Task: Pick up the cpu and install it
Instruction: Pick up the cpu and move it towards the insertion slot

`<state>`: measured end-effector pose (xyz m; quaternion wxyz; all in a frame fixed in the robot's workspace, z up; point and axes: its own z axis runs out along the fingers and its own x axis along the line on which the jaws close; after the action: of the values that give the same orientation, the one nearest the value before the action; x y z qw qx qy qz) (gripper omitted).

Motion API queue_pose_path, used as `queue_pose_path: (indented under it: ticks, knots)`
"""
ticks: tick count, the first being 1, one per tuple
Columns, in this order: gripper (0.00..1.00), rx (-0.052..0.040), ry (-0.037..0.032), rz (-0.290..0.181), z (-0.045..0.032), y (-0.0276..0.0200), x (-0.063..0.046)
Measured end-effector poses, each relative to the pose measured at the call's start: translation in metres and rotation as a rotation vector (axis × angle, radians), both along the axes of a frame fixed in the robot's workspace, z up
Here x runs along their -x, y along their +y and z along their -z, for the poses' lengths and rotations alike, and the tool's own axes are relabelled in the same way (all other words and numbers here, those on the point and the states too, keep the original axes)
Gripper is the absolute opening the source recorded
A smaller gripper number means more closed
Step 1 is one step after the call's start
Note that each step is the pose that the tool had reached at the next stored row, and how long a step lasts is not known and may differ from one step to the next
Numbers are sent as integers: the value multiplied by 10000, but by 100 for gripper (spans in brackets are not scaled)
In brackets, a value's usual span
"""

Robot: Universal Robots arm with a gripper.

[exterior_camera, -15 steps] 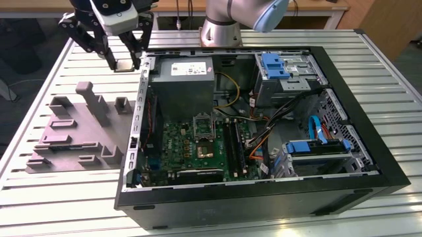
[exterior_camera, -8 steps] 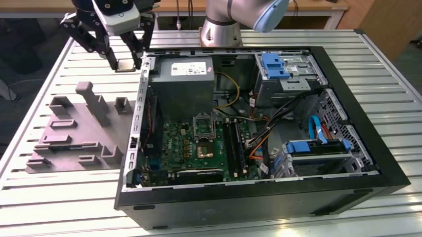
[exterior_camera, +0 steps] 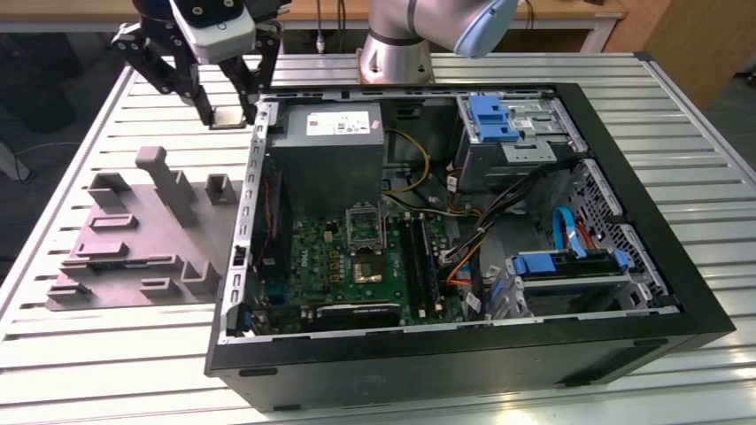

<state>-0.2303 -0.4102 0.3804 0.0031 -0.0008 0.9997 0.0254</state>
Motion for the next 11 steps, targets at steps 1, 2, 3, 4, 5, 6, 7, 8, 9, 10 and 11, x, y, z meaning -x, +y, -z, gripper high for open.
queue_pose_path:
  ticks: [1, 2, 3, 4, 5, 6, 7, 8, 9, 10, 11]
  knots:
    - [47, 0, 0, 0, 0, 0, -4]
    - [47, 0, 0, 0, 0, 0, -7]
    - [47, 1, 0, 0, 0, 0, -11]
    - [47, 0, 0, 0, 0, 0, -14]
    - [47, 0, 0, 0, 1, 0, -18]
    - [47, 0, 0, 0, 1, 0, -22]
    - [47, -1, -1, 0, 1, 0, -26]
    - [47, -1, -1, 0, 1, 0, -29]
    - [47, 0, -1, 0, 1, 0, -33]
    - [47, 0, 0, 0, 1, 0, -36]
    - [47, 0, 0, 0, 1, 0, -40]
